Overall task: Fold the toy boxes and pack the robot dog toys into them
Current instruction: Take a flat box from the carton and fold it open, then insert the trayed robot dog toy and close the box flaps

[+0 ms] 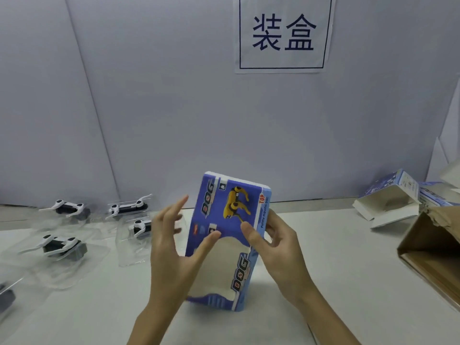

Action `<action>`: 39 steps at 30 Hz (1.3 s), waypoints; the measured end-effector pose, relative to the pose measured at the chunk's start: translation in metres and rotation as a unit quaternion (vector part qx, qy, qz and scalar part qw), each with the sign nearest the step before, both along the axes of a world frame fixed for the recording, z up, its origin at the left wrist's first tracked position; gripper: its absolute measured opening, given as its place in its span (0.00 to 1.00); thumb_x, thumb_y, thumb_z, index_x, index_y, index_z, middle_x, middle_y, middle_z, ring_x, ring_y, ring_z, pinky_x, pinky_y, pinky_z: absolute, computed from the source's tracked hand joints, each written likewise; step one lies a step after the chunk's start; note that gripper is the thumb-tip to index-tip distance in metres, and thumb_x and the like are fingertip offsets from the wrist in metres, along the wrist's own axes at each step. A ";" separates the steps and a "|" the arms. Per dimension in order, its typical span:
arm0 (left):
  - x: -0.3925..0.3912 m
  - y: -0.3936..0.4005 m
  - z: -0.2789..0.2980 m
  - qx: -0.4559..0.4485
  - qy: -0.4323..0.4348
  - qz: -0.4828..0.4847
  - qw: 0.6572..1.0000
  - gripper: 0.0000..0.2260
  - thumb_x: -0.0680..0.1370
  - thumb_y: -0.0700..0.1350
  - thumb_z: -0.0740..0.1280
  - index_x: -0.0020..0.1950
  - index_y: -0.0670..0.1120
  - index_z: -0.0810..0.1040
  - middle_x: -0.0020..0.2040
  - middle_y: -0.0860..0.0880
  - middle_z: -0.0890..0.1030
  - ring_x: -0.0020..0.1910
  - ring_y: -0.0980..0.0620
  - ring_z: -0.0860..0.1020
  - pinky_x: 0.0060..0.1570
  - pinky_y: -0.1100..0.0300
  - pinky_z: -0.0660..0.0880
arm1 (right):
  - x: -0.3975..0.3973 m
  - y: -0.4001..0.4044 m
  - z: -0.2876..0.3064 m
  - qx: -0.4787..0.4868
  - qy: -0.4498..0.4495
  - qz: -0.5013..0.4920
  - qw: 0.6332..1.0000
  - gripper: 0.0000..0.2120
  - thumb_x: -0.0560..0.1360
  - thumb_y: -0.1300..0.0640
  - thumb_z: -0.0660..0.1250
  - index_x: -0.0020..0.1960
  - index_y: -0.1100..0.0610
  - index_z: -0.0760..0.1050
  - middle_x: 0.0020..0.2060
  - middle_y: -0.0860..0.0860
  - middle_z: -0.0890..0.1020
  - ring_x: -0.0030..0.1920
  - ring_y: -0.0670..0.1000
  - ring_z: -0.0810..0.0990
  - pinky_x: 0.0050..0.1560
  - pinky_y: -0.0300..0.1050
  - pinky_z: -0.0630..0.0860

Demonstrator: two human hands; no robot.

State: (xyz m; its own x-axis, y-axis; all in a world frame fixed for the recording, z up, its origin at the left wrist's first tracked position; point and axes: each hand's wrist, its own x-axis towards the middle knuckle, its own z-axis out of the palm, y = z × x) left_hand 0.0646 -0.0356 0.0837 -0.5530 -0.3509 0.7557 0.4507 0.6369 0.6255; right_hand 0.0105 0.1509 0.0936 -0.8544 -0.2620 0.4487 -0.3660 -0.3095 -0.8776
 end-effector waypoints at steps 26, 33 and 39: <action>0.002 -0.008 -0.006 -0.256 -0.036 0.104 0.960 0.41 0.74 0.68 0.68 0.80 0.45 0.68 0.79 0.52 0.69 0.79 0.51 0.66 0.72 0.48 0.65 | 0.008 -0.022 -0.035 0.163 0.108 0.075 0.978 0.25 0.80 0.65 0.69 0.72 0.43 0.74 0.70 0.43 0.77 0.65 0.48 0.81 0.65 0.42 0.77; 0.004 -0.014 -0.004 0.012 0.058 0.093 0.994 0.21 0.74 0.56 0.64 0.68 0.62 0.68 0.65 0.57 0.78 0.62 0.49 0.77 0.58 0.48 0.73 | -0.014 -0.010 -0.036 0.173 0.161 -0.101 0.966 0.22 0.83 0.68 0.62 0.68 0.44 0.77 0.62 0.41 0.82 0.65 0.47 0.80 0.64 0.48 0.77; 0.005 -0.016 -0.002 0.088 0.087 0.055 0.991 0.18 0.77 0.51 0.63 0.64 0.66 0.66 0.65 0.55 0.79 0.66 0.46 0.76 0.60 0.42 0.75 | -0.040 -0.001 -0.061 0.441 0.103 -0.107 0.885 0.17 0.85 0.40 0.55 0.71 0.32 0.70 0.83 0.48 0.51 0.82 0.45 0.49 0.77 0.44 0.60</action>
State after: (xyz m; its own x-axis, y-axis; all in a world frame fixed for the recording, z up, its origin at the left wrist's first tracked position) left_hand 0.0698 -0.0512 0.0817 -0.3702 -0.5362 0.7586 0.4951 0.5771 0.6495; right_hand -0.0300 0.1500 0.0327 -0.8506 -0.4301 0.3023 -0.5138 0.5582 -0.6515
